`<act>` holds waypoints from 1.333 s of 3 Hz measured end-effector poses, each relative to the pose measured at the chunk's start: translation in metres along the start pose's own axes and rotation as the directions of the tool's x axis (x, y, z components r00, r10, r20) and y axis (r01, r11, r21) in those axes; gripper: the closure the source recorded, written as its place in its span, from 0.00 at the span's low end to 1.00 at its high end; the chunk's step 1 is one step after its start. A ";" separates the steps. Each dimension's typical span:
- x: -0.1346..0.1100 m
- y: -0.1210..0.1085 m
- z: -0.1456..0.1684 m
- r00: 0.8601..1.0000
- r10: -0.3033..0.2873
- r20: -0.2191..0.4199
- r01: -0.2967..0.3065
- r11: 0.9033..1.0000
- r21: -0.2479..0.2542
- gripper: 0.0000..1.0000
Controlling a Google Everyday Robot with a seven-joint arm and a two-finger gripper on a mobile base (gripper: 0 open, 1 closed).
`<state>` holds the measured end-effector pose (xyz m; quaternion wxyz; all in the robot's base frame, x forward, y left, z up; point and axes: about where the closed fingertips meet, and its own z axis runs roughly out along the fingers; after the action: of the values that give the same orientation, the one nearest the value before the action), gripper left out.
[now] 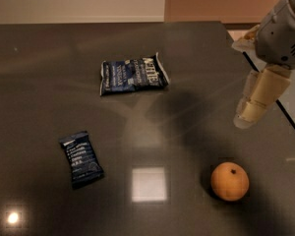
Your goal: Move rxbar blueberry near blue chip bag
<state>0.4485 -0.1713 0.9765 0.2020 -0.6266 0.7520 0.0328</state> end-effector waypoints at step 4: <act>-0.149 0.060 0.081 0.937 -0.230 0.265 0.266 0.957 -0.112 0.00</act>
Offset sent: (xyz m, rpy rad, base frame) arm 0.0031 0.1427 -0.0205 0.2270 -0.0175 0.2685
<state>0.4318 0.0043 0.9414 0.2510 -0.7206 0.6309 0.1403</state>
